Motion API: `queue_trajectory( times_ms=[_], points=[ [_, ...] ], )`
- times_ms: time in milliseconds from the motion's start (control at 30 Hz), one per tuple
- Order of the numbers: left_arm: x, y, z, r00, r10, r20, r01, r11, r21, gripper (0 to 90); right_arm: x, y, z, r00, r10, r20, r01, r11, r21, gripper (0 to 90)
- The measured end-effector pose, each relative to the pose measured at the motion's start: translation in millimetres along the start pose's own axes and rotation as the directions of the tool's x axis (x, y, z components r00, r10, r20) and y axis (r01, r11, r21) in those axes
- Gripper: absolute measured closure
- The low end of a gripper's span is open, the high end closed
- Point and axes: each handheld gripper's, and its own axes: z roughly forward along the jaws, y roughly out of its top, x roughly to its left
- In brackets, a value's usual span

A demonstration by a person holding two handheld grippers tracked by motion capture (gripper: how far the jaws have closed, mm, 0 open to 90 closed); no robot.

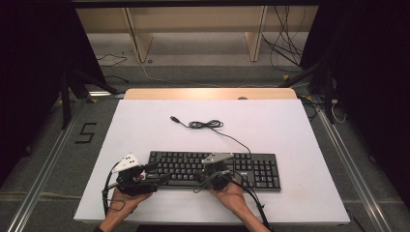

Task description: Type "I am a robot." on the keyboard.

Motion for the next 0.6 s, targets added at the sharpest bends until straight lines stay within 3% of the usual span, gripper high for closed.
queue_trajectory(
  times_ms=[333,600],
  points=[
    [2.1,-0.3,-0.9,0.9999,-0.006,-0.008,0.006,1.0,-0.005,27.5,-3.0,3.6,-9.6,0.9993,0.023,-0.031,-0.024,0.9988,-0.043,79.2],
    [3.9,-0.5,-1.4,0.9999,-0.005,-0.012,0.005,1.0,-0.005,27.5,-3.1,5.4,-15.7,0.9979,0.026,-0.06,-0.03,0.9977,-0.061,63.1]
  ],
)
